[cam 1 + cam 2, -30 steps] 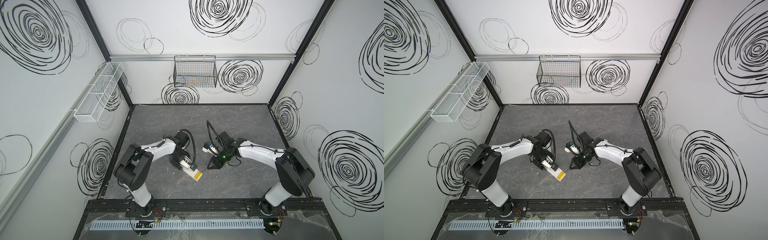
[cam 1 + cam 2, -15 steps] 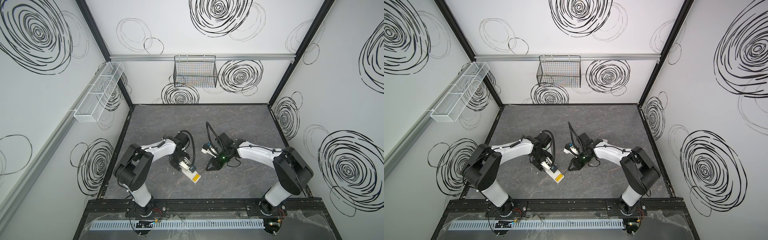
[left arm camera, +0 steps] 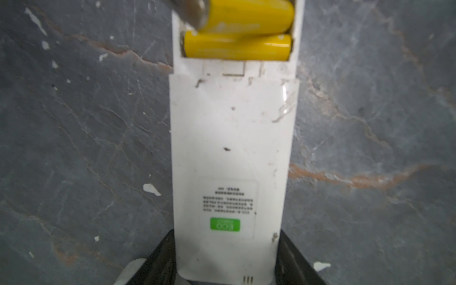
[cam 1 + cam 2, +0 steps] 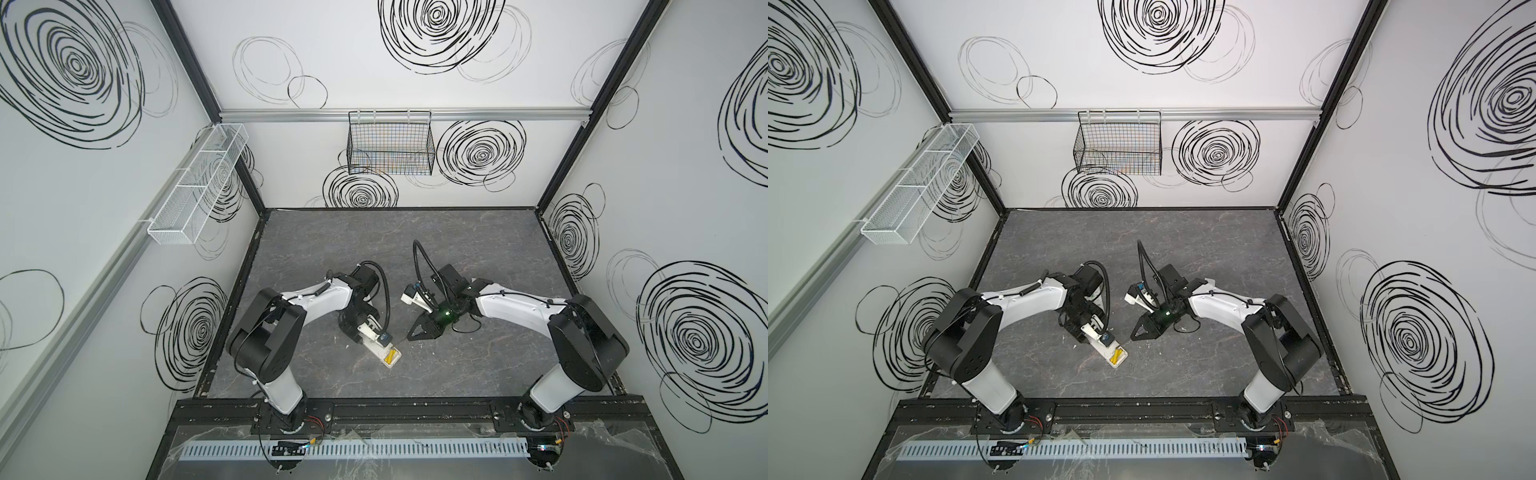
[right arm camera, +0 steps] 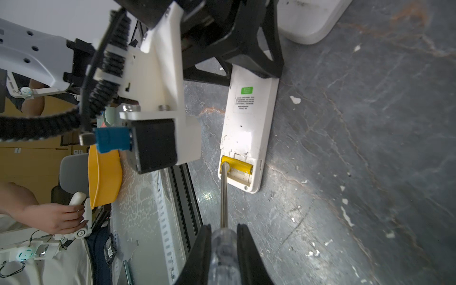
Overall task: Unload the batteries from the remote control
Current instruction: 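Pry one yellow battery out with the screwdriver while the left gripper holds the remote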
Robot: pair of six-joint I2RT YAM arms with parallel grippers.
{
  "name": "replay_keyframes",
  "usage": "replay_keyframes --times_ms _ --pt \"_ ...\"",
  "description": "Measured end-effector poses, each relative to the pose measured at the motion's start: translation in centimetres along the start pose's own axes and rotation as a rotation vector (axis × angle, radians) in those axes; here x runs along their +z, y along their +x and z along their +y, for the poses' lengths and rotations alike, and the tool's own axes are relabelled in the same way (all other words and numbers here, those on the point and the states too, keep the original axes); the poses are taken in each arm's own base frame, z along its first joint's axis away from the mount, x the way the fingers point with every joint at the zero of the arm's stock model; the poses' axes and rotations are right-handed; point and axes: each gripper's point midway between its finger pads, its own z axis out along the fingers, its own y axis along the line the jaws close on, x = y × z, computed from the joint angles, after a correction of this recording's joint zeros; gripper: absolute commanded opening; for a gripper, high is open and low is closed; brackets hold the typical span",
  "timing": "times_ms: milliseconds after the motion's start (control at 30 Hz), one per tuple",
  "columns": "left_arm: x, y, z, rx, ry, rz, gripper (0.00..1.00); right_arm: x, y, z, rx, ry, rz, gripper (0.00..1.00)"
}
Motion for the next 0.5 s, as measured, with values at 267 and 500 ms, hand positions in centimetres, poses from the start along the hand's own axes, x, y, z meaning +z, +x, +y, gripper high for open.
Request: replay_keyframes --times_ms 267,500 --pt "0.0 -0.1 0.0 -0.027 0.000 -0.008 0.48 -2.0 -0.2 -3.0 0.077 0.090 -0.036 0.00" --pt "-0.4 -0.8 0.8 -0.099 -0.021 -0.040 0.48 -6.0 -1.1 -6.2 0.145 0.225 -0.129 0.00"
